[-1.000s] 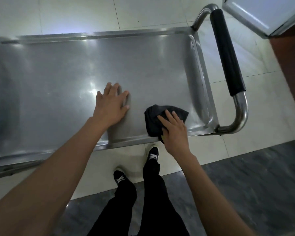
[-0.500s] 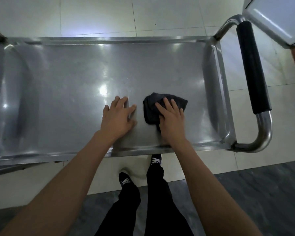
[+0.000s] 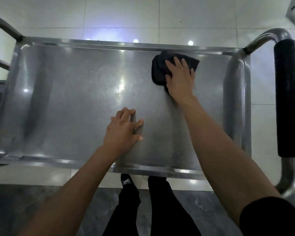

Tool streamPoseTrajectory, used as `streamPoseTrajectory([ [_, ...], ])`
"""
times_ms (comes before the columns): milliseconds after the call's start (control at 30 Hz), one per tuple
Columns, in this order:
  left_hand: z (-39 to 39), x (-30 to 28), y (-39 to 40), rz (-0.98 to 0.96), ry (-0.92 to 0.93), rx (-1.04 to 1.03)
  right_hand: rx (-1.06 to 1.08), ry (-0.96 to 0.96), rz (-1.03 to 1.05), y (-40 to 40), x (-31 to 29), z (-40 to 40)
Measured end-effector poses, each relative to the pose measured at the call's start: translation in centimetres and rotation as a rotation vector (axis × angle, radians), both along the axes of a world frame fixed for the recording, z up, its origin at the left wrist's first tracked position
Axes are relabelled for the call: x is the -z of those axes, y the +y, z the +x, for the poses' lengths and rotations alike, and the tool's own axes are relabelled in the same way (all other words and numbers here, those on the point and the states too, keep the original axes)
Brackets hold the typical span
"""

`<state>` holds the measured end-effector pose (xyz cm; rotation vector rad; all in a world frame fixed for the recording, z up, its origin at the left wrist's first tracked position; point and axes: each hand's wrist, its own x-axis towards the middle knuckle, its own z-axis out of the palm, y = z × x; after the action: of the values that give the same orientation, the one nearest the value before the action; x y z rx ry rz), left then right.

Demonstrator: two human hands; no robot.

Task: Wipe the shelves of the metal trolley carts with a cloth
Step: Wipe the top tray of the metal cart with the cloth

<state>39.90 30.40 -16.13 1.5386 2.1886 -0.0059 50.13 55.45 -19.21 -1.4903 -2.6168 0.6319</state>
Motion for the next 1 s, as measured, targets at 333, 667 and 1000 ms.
streamPoseTrajectory([
  [333,0.2,0.2,-0.1,0.000,-0.001,-0.036,-0.016,0.056,0.020,-3.1,0.1,0.8],
  [667,-0.7,0.2,-1.3,0.004,0.058,0.146,0.022,0.068,0.015,-19.3,0.0,7.9],
  [1000,0.7,-1.6,-7.3,0.113,0.049,0.118,0.107,0.054,0.045,-28.6,-2.4,11.8],
])
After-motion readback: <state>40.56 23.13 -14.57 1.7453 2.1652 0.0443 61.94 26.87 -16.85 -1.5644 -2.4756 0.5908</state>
